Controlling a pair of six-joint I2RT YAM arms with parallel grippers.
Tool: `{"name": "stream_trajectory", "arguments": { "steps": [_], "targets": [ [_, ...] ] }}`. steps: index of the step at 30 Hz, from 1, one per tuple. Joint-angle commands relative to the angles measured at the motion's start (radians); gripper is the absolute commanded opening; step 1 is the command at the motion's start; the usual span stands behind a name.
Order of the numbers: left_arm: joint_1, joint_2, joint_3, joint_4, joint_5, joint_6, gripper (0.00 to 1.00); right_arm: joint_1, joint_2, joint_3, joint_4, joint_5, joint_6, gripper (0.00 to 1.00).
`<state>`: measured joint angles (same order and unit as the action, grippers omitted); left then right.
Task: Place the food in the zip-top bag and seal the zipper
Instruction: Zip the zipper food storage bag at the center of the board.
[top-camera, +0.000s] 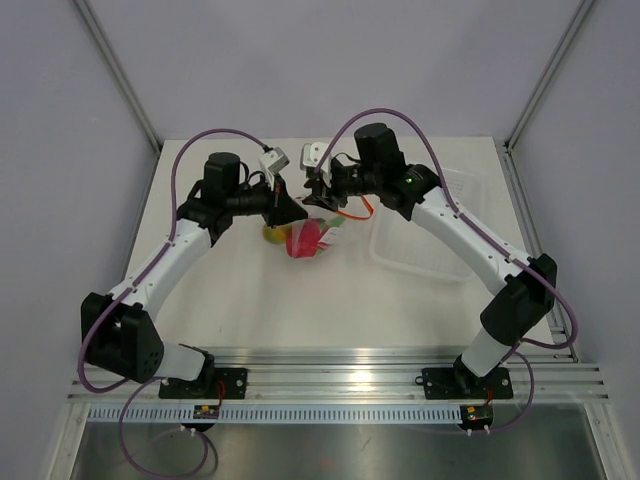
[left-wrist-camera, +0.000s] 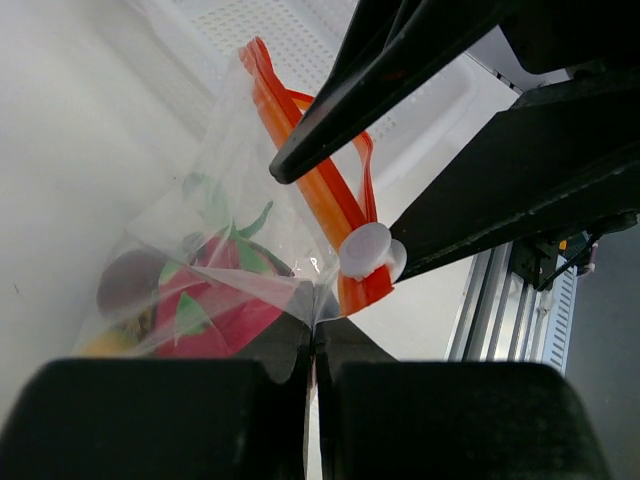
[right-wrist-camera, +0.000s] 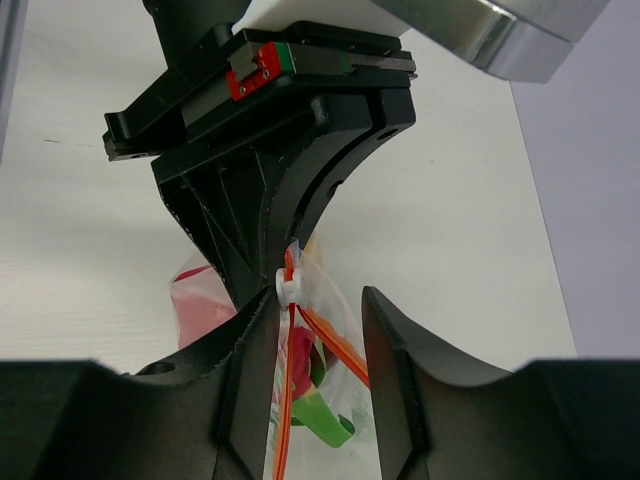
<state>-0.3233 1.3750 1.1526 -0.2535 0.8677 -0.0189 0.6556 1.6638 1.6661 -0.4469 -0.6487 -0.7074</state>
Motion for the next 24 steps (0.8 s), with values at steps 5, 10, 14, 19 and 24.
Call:
{"name": "stream_trajectory", "arguments": {
  "steps": [5,10,14,19,24],
  "targets": [
    [0.006,0.016,0.067,0.062,0.048,0.010,0.00,0.007,0.013,0.040,0.042,-0.043,0.012,0.44],
    [0.006,0.022,0.075,0.057,0.050,0.013,0.00,0.007,0.019,0.040,0.060,-0.060,0.039,0.34],
    [0.007,0.021,0.073,0.053,0.050,0.013,0.00,0.006,0.022,0.040,0.062,-0.058,0.042,0.14],
    [0.020,0.013,0.070,0.068,0.126,0.059,0.00,0.007,0.022,0.029,0.070,-0.043,0.051,0.00],
    [0.049,0.039,0.121,-0.029,0.159,0.123,0.40,0.006,0.027,0.043,0.074,-0.058,0.069,0.00]
  ]
}}
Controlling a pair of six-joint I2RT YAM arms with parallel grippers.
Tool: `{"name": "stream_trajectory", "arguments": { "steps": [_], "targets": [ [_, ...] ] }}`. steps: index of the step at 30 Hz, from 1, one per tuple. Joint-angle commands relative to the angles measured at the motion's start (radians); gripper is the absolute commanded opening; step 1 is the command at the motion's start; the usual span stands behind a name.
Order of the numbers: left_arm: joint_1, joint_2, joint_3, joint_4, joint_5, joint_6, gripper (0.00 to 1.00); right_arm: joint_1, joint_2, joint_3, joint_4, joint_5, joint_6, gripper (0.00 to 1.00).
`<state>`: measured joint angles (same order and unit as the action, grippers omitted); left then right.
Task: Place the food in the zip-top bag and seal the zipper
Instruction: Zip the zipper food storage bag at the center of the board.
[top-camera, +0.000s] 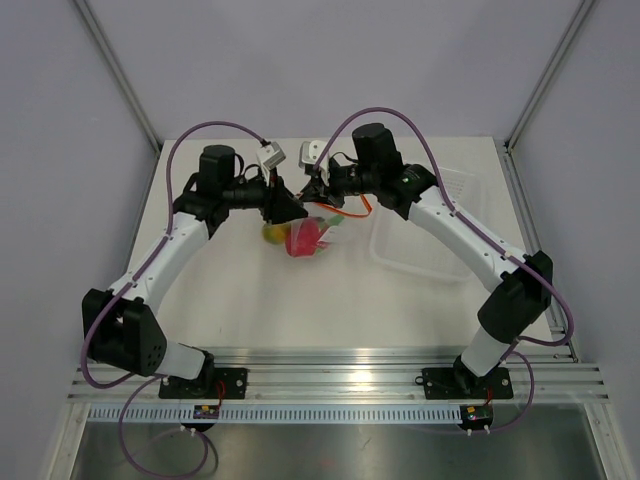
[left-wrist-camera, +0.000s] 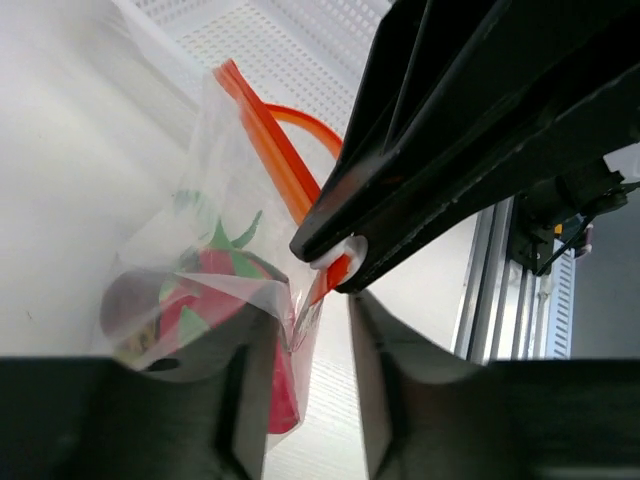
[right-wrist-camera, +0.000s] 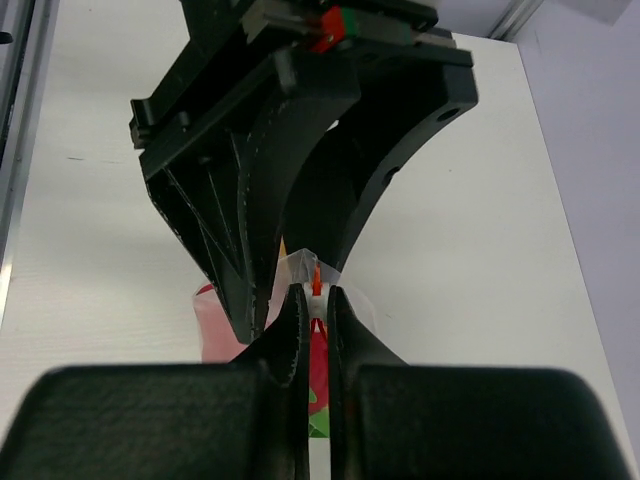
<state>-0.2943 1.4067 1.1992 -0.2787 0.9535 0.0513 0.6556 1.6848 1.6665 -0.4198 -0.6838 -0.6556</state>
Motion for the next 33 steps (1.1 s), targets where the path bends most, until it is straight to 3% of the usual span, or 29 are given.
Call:
{"name": "stream_trajectory", "arguments": {
  "steps": [1,5,8,11,16,20,33],
  "targets": [
    [0.020,0.006,0.077,-0.005,0.074,0.056,0.42,0.006,0.004,0.047,0.047,-0.026,0.020,0.00],
    [0.021,0.014,0.098,-0.016,0.088,0.077,0.40,0.007,0.004,0.050,0.046,-0.033,0.027,0.00],
    [0.021,0.043,0.117,-0.025,0.123,0.061,0.13,0.006,0.006,0.050,0.049,-0.036,0.034,0.00],
    [0.021,0.067,0.132,-0.022,0.168,0.036,0.00,0.007,0.004,0.047,0.047,-0.040,0.039,0.00],
    [0.021,0.052,0.117,-0.005,0.171,0.030,0.00,0.007,0.000,0.041,0.041,-0.037,0.044,0.00],
    [0.021,-0.004,0.073,0.033,0.096,0.028,0.00,-0.005,-0.025,0.015,0.041,-0.030,0.053,0.00],
    [0.095,-0.110,-0.009,0.183,-0.005,-0.074,0.00,-0.051,-0.103,-0.158,0.079,-0.023,0.131,0.00]
  ]
}}
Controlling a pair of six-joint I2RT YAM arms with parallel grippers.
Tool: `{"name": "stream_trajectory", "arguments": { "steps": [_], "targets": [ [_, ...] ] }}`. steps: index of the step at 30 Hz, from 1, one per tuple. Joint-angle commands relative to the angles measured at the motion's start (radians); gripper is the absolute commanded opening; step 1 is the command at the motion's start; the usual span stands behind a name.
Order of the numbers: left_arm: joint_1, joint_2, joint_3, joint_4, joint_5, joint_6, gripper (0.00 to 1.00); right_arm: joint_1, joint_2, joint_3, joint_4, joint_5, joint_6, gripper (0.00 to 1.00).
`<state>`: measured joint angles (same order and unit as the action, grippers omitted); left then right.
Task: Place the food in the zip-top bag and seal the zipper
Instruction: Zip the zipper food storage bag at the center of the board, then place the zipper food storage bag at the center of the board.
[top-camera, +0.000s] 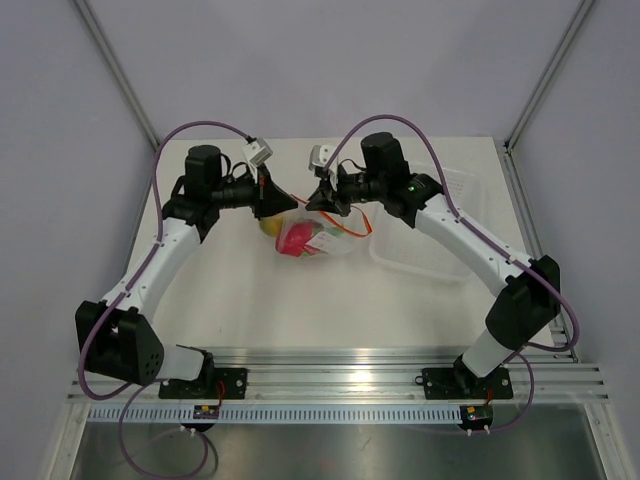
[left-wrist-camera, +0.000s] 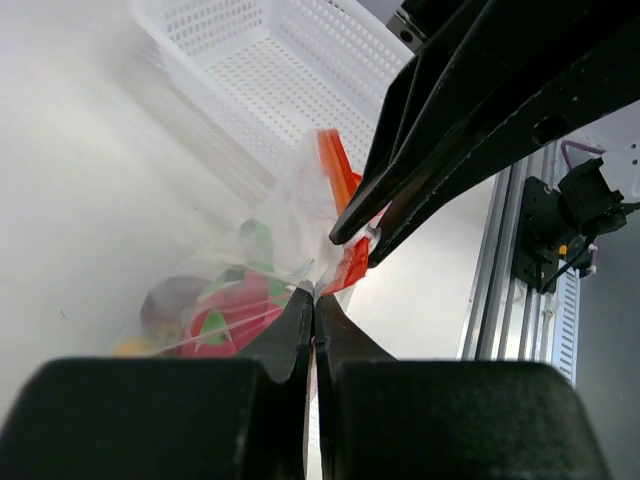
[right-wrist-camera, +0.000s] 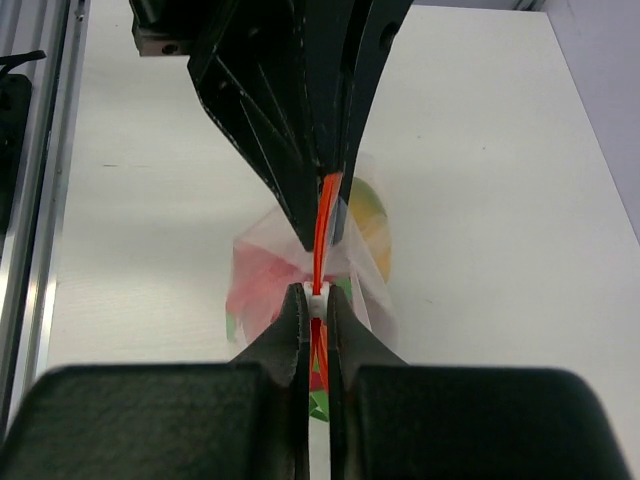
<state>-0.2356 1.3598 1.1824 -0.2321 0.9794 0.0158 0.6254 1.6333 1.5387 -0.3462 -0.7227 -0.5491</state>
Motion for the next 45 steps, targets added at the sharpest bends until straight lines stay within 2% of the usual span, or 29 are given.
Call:
{"name": "stream_trajectory", "arguments": {
  "steps": [1,10,17,23,30,36,41,45],
  "targets": [
    [0.039,-0.065,0.008,0.139,-0.036,-0.042,0.00,-0.021,-0.058,-0.040,0.007,0.020,0.029,0.00],
    [0.148,-0.090,-0.001,0.215,-0.067,-0.117,0.00,-0.059,-0.107,-0.135,0.018,0.054,0.049,0.00],
    [0.235,-0.091,0.039,0.215,-0.071,-0.122,0.00,-0.111,-0.162,-0.244,0.052,0.066,0.084,0.00],
    [0.306,-0.085,0.072,0.158,-0.084,-0.085,0.00,-0.148,-0.179,-0.307,0.064,0.068,0.095,0.00],
    [0.329,-0.068,0.095,0.091,-0.114,-0.045,0.00,-0.167,-0.207,-0.381,0.134,0.081,0.120,0.00],
    [0.329,-0.035,0.111,0.135,-0.105,-0.079,0.00,-0.168,-0.178,-0.327,0.168,0.088,0.136,0.00],
    [0.320,0.088,0.192,0.298,-0.055,-0.250,0.00,-0.168,-0.107,-0.223,0.301,0.163,0.155,0.00],
    [0.320,0.177,0.289,0.393,-0.053,-0.342,0.00,-0.167,-0.046,-0.108,0.328,0.192,0.141,0.00]
  ]
}}
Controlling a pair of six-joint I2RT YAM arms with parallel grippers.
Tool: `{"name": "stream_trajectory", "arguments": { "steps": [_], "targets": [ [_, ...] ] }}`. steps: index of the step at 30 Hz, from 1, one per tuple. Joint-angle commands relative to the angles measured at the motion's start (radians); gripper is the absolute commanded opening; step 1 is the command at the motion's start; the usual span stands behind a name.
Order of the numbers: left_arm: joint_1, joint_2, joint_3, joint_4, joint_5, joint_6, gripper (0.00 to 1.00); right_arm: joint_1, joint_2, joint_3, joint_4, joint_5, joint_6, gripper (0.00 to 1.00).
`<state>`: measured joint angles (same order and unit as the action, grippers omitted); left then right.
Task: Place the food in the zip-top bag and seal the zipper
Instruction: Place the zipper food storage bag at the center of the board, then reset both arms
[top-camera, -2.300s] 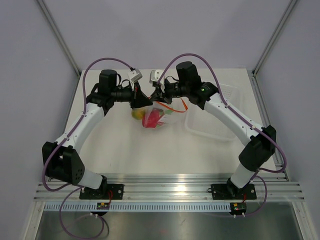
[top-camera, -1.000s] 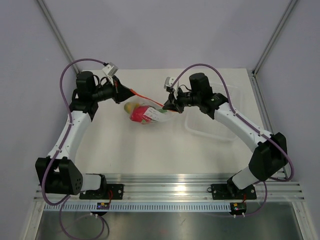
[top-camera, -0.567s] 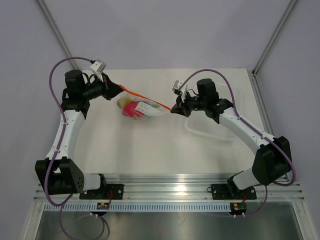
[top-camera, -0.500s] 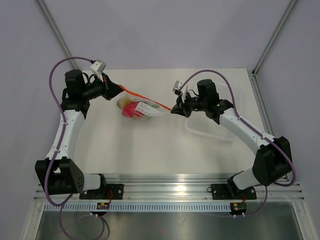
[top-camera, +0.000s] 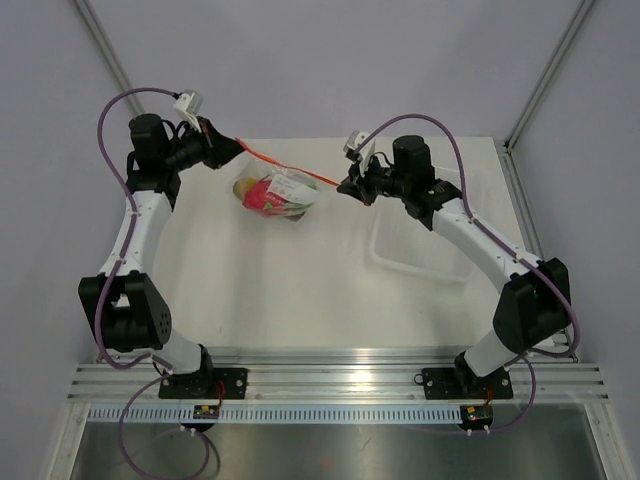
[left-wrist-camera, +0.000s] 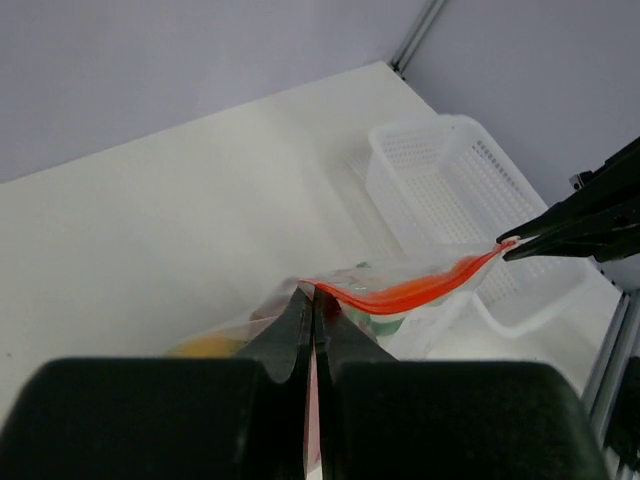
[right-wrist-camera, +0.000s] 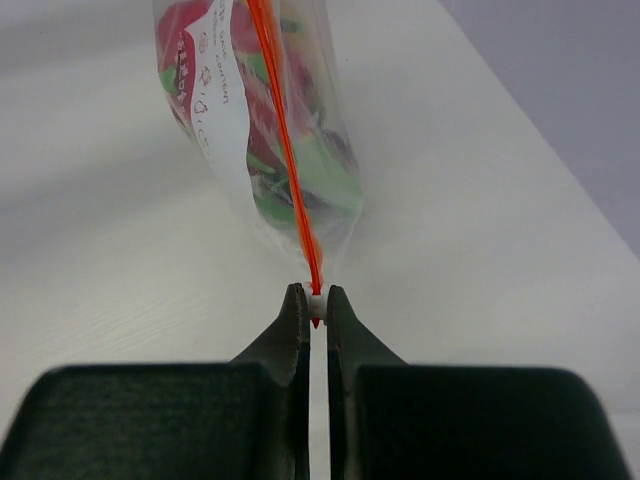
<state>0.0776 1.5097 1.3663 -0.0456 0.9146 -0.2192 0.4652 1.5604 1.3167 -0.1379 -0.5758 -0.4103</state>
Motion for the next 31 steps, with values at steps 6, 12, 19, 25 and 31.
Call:
{"name": "stream_trajectory", "arguments": {
  "steps": [6,12,19,25,31],
  "targets": [
    [0.007,0.027,0.139,0.158,-0.068,-0.108,0.66,0.022,0.041,0.122,0.112,0.024,0.071,0.54],
    [0.002,-0.032,0.135,-0.182,-0.365,-0.046,0.99,0.032,0.027,0.214,-0.125,0.423,0.323,0.99],
    [-0.028,-0.204,-0.018,-0.280,-0.586,-0.049,0.99,0.026,0.135,0.506,-0.540,0.947,0.527,0.99],
    [-0.039,-0.354,-0.242,-0.189,-0.677,-0.054,0.99,0.024,0.037,0.413,-0.523,0.993,0.604,0.99],
    [-0.039,-0.371,-0.237,-0.223,-0.741,-0.025,0.99,0.024,-0.017,0.363,-0.451,0.995,0.608,1.00]
  ]
}}
